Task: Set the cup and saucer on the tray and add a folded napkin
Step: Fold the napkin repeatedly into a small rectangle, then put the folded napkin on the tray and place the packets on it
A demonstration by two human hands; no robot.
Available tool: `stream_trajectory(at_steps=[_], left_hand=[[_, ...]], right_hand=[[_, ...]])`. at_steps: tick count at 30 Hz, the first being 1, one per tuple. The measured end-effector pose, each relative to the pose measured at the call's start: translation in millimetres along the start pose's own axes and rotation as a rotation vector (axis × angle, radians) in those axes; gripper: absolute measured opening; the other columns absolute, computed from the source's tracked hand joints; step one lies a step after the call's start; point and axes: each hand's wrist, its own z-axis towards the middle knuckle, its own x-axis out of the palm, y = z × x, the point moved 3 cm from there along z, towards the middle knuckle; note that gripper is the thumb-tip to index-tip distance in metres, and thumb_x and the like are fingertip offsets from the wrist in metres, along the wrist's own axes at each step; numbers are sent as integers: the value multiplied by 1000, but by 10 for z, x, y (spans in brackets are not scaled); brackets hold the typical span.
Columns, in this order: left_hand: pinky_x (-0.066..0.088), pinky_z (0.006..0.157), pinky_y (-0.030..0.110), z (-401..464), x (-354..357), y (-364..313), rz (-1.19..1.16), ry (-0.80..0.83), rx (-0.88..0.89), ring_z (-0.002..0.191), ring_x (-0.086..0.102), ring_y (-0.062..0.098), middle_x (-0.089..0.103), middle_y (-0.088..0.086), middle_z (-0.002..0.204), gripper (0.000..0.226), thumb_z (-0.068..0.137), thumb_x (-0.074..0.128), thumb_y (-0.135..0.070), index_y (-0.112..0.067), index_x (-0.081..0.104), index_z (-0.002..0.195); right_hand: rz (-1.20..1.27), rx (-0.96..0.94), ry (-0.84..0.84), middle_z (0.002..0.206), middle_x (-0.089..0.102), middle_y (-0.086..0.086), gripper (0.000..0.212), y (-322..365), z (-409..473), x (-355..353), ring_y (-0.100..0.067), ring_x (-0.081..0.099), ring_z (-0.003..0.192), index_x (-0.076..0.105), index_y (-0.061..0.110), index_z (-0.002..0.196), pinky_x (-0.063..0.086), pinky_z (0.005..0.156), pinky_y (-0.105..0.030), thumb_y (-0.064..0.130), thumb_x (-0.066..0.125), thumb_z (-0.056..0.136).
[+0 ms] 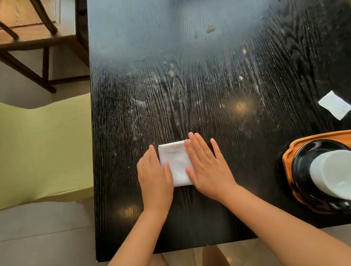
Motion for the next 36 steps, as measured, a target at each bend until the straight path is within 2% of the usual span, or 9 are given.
stream_trajectory(at_steps=[3,6,9,17,20,23,25,28,36], left_hand=[[40,80,26,52,-80,-75,-153,-1,-205,97,56,21,57,2,98,35,93,49,-15,-6,51,126],[49,77,36,171,-117,3,-269,137,-362,87,62,25,65,5,86,21,89,53,-20,-7,65,102],[52,75,40,175,-163,-37,-308,192,-275,81,64,21,68,4,81,15,88,56,-19,-12,69,84],[55,74,41,-57,-269,-165,-601,235,-297,82,69,21,71,8,84,12,93,51,-13,-16,63,89],[58,73,34,-100,-378,-254,-735,299,-306,90,69,21,72,6,90,13,94,49,-12,-14,62,97],[58,71,28,-162,-549,-368,-817,361,-318,92,69,18,73,2,93,15,95,48,-14,-14,61,103],[58,72,28,-222,-671,-446,-853,400,-323,94,69,18,73,0,94,17,95,47,-14,-14,60,106],[58,70,28,-334,-853,-594,-823,404,-311,92,69,19,73,3,96,17,94,49,-15,-12,61,105],[58,69,27,-608,-1278,-1217,-760,310,-235,87,71,18,73,6,98,16,93,53,-16,-14,65,104]], right_hand=[[4,-6,5,154,4,-11,65,0,-6,4,-22,3,143,9,5,146,8,112,-48,39,24,92],[11,-2,5,154,5,-12,65,-1,-20,10,-22,3,143,9,5,146,9,112,-48,38,24,91],[18,2,7,154,6,-12,65,9,-16,-7,-22,4,142,10,5,145,9,112,-48,38,25,91],[259,228,-104,149,31,-17,70,12,-244,-87,-28,25,139,25,2,142,9,115,-45,46,34,88],[717,387,-163,139,45,-10,72,15,-307,-322,-23,40,129,23,4,144,28,111,-39,40,51,88],[1298,620,25,108,63,6,67,-108,-371,-577,-9,56,109,28,12,143,43,87,-19,22,62,87],[1495,622,174,106,69,6,50,-207,-437,-726,-10,64,100,47,13,134,51,83,-24,19,61,86],[1575,538,267,105,72,-1,27,-248,-553,-1001,-14,68,95,64,12,114,56,77,-28,14,58,88],[1499,478,68,90,73,-2,15,-370,-870,-1868,-10,70,79,69,12,98,55,58,-22,12,57,89]])
